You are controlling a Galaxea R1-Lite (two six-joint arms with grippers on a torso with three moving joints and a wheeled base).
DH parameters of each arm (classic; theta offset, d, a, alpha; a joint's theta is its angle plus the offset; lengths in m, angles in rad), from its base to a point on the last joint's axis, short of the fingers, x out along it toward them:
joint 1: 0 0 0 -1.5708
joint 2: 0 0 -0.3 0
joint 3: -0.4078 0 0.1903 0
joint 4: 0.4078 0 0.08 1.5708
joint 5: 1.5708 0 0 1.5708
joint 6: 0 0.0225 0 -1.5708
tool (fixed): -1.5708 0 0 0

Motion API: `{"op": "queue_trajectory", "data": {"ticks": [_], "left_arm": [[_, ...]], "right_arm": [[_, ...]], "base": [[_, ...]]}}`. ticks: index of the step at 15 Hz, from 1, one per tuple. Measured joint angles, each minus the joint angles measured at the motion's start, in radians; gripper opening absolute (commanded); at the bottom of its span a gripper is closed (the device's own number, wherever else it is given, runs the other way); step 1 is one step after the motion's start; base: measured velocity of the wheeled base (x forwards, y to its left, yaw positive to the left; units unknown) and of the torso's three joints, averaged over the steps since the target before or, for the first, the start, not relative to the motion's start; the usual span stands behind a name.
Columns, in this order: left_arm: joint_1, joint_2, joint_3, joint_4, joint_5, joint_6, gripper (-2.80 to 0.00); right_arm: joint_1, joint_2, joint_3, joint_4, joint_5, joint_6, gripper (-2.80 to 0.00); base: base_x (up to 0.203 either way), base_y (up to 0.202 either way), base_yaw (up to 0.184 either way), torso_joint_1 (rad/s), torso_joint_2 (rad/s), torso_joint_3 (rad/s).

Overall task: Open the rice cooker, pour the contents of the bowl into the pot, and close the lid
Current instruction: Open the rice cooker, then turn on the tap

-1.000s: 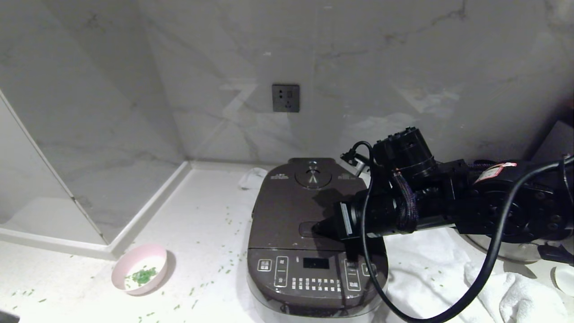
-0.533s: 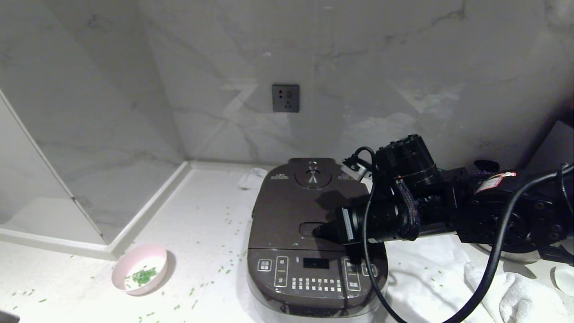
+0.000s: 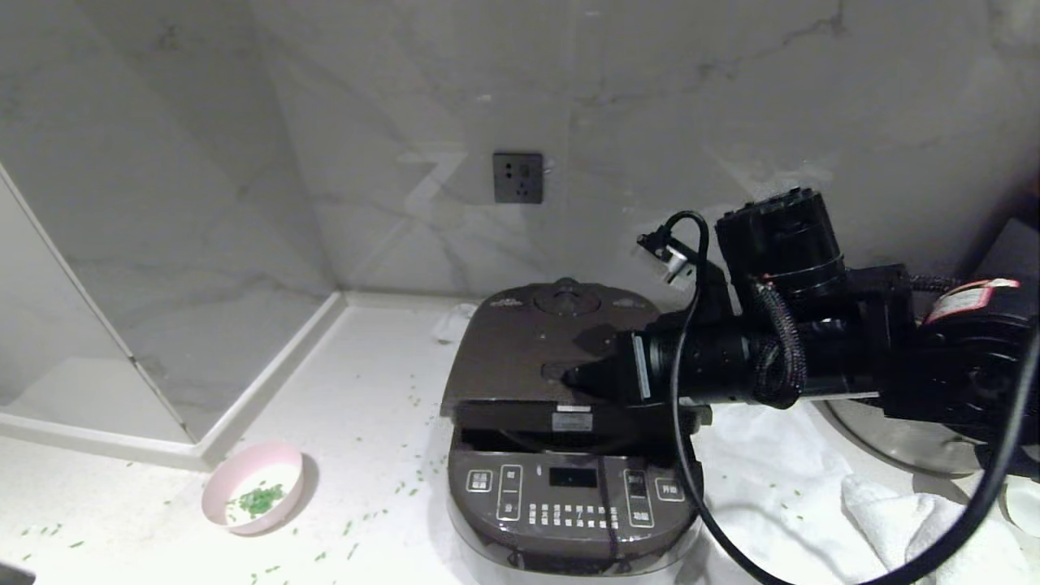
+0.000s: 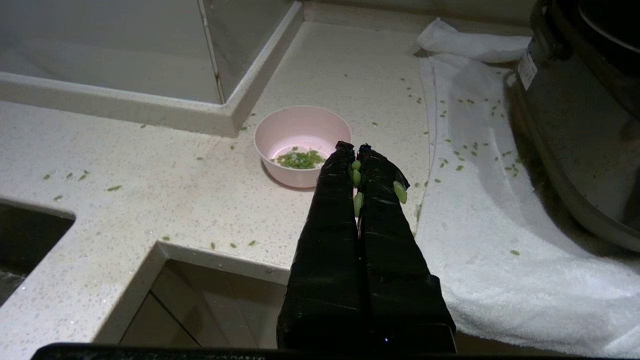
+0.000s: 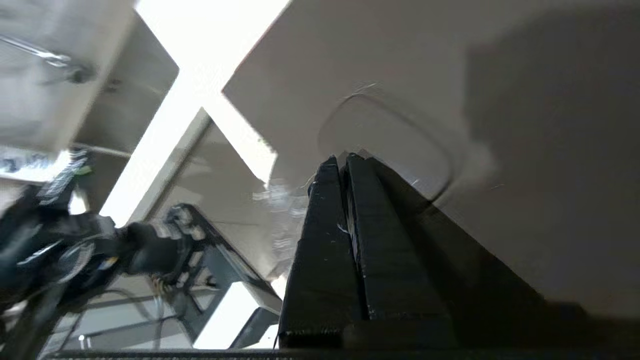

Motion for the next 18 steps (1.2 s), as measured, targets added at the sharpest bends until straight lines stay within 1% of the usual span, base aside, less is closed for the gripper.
{"op": "queue_trajectory", "data": {"ticks": [2, 3, 5, 6, 8, 9, 11, 13, 16, 17, 18], "left_arm": [[0.0, 0.0, 0.0, 0.0, 0.0, 0.0, -2.8], [0.001, 0.0, 0.0, 0.0, 0.0, 0.0, -2.8], [0.0, 0.0, 0.0, 0.0, 0.001, 0.0, -2.8], [0.0, 0.0, 0.0, -0.001, 0.001, 0.0, -2.8], [0.0, 0.0, 0.0, -0.001, 0.001, 0.0, -2.8], [0.0, 0.0, 0.0, 0.0, 0.001, 0.0, -2.8], [0.0, 0.0, 0.0, 0.0, 0.0, 0.0, -2.8], [0.0, 0.0, 0.0, -0.001, 0.001, 0.0, -2.8], [0.0, 0.0, 0.0, 0.0, 0.001, 0.0, -2.8], [0.0, 0.0, 0.0, -0.001, 0.001, 0.0, -2.8], [0.0, 0.0, 0.0, -0.001, 0.001, 0.0, -2.8]], "right_arm": [[0.024, -0.064, -0.009, 0.0, -0.002, -0.007, -2.8], [0.034, -0.096, -0.009, 0.0, -0.004, -0.026, -2.8], [0.045, -0.157, -0.011, -0.005, -0.012, -0.09, -2.8], [0.049, -0.186, -0.012, -0.007, -0.031, -0.125, -2.8], [0.059, -0.241, -0.012, -0.007, -0.12, -0.201, -2.8], [0.062, -0.27, -0.011, -0.004, -0.151, -0.224, -2.8], [0.065, -0.336, -0.007, 0.022, -0.179, -0.236, -2.8], [0.064, -0.421, -0.004, 0.092, -0.231, -0.245, -2.8], [0.057, -0.575, -0.005, 0.204, -0.333, -0.266, -2.8], [0.055, -0.627, -0.011, 0.246, -0.381, -0.282, -2.8], [0.052, -0.67, -0.019, 0.29, -0.45, -0.305, -2.8]], "base": [[0.0, 0.0, 0.0, 0.0, 0.0, 0.0], [0.0, 0.0, 0.0, 0.0, 0.0, 0.0], [0.0, 0.0, 0.0, 0.0, 0.0, 0.0], [0.0, 0.0, 0.0, 0.0, 0.0, 0.0], [0.0, 0.0, 0.0, 0.0, 0.0, 0.0], [0.0, 0.0, 0.0, 0.0, 0.0, 0.0], [0.0, 0.0, 0.0, 0.0, 0.0, 0.0], [0.0, 0.0, 0.0, 0.0, 0.0, 0.0], [0.0, 0.0, 0.0, 0.0, 0.0, 0.0], [0.0, 0.0, 0.0, 0.0, 0.0, 0.0], [0.0, 0.0, 0.0, 0.0, 0.0, 0.0]]}}
